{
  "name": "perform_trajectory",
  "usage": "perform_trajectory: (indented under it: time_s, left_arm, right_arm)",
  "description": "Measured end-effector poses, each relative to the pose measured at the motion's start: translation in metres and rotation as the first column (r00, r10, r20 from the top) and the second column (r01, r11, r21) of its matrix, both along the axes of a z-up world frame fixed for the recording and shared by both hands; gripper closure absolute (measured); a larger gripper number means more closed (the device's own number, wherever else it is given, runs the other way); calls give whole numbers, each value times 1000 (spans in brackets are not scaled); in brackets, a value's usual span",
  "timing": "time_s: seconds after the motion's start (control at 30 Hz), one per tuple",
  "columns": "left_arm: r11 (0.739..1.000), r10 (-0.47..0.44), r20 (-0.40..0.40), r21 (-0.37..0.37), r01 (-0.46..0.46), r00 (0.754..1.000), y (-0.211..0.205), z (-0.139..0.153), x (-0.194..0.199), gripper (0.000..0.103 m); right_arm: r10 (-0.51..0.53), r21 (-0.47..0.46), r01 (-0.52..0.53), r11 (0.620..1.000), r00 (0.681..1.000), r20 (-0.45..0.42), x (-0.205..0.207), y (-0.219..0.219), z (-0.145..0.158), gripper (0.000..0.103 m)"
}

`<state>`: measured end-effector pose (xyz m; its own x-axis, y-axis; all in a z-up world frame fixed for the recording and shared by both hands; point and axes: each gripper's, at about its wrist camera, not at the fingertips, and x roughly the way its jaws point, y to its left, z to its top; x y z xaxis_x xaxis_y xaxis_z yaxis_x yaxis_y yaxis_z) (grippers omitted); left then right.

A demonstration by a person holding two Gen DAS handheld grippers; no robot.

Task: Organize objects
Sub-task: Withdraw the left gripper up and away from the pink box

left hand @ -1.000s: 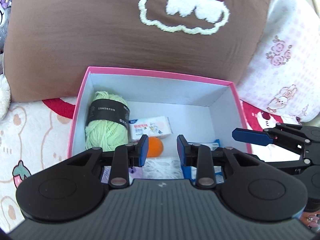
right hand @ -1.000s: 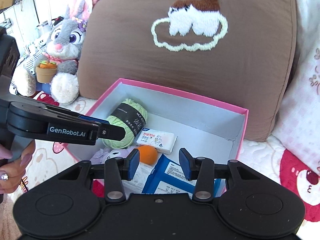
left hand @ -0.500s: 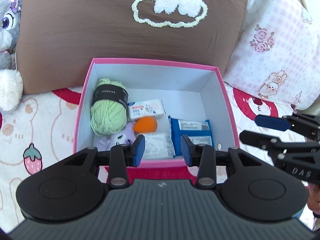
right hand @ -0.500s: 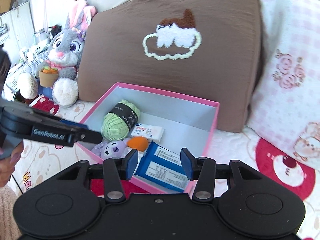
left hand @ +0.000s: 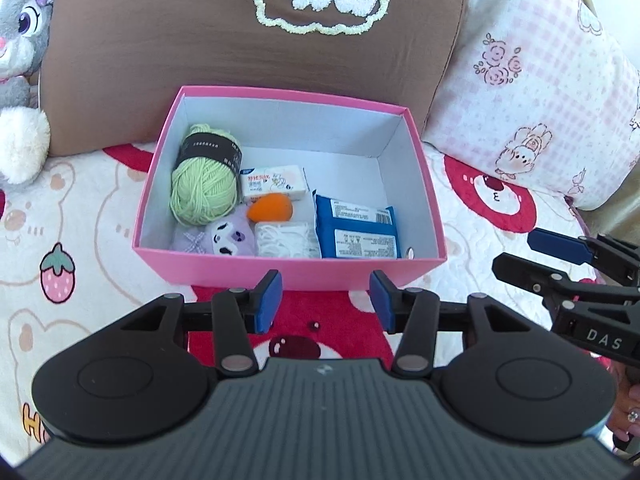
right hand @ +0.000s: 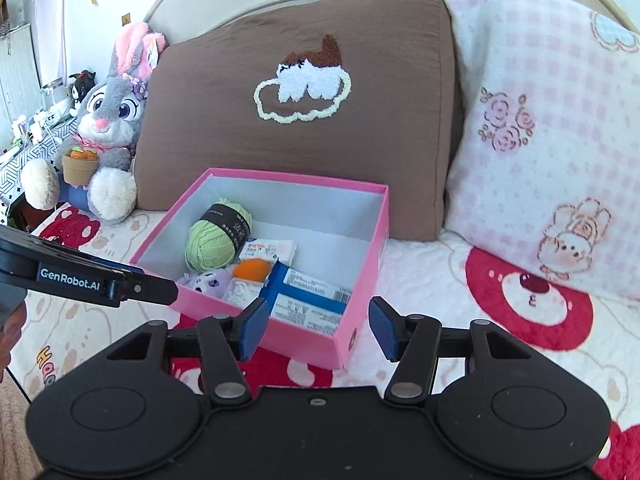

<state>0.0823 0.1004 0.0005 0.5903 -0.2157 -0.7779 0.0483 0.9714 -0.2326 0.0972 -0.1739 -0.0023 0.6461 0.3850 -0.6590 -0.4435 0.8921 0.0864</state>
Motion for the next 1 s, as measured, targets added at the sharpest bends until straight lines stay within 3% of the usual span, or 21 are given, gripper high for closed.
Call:
perform_trajectory:
  time_s: [0.13, 0.2, 0.43, 0.63, 0.83, 1.0]
  left_arm:
    - [1000, -12, 9, 27, 12, 1000, -3, -3, -12, 48]
    - [1000, -13, 3, 19, 13, 1000, -1, -4, -17, 46]
    - [999, 2, -3, 35, -2, 1000, -6, -5, -30, 39]
    - [999, 23, -1, 36, -23, 1000, -14, -6, -42, 28]
    - [993, 5, 24, 114, -8, 1000, -25, -8, -55, 6]
    - [987, 2, -27, 159, 3, 1000, -34, -11, -60, 3]
  right_arm:
    - [-44, 5, 44, 999, 999, -5, -10, -6, -1, 39]
    - [-78, -20, 78, 997, 997, 2, -16, -7, -2, 33]
    - [-121, -75, 122, 990, 993, 14, -35, -9, -5, 25]
    - [-185, -84, 184, 979, 983, -5, -43, -13, -5, 9]
    - [-245, -96, 243, 965, 969, -15, -50, -17, -6, 9]
    - [-259, -102, 256, 961, 966, -15, -59, -24, -7, 9]
